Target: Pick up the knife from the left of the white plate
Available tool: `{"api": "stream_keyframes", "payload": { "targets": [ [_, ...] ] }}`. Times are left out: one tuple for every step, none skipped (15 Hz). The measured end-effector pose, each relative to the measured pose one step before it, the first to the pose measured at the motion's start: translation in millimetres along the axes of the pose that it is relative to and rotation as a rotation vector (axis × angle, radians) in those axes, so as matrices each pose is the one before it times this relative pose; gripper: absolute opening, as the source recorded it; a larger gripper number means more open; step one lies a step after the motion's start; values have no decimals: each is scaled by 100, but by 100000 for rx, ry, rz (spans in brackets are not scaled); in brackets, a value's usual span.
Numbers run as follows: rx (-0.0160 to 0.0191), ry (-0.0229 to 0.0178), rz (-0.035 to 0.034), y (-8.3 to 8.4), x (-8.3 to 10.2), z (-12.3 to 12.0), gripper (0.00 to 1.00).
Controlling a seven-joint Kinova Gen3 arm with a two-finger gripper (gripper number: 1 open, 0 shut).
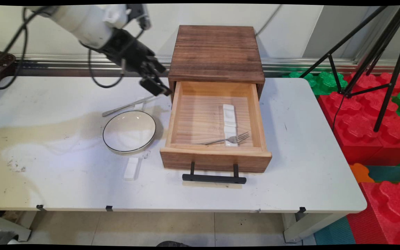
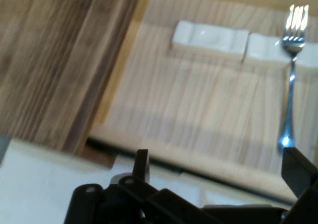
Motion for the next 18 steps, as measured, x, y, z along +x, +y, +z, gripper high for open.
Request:
{"api": "stream_keyframes", "payload": {
  "targets": [
    [1282, -424, -955, -323, -753, -683, 100],
    [994, -539, -735, -220, -542, -439, 100],
    [1836, -1277, -1477, -421, -955, -654, 100],
    [1520, -1166, -1248, -399, -803, -450, 100],
    [1829, -1487, -1208, -530, -933, -384, 100],
    [1813, -1499, -735, -600, -807, -227, 100],
    [1635, -1389, -260, -581, -611, -87, 100],
    [1704, -1595, -37, -683, -597, 3, 100],
    [1596, -1599, 44, -709, -548, 78, 100],
    [1147, -1560, 34, -607, -441, 171, 100],
    [1304, -2078, 31, -779, -524, 302, 100],
    [799, -1532, 8, -565, -329, 302, 100],
    [496, -985, -86, -378, -196, 233, 100],
    [742, -1693, -243, -633, -311, 451, 100],
    [615, -1448, -396, -560, -224, 446, 100],
    [353, -930, -228, -352, -137, 302, 100],
    [588, -2130, -456, -803, -264, 746, 100],
    [130, -1616, 206, -510, -132, 538, 100]
  ]
}}
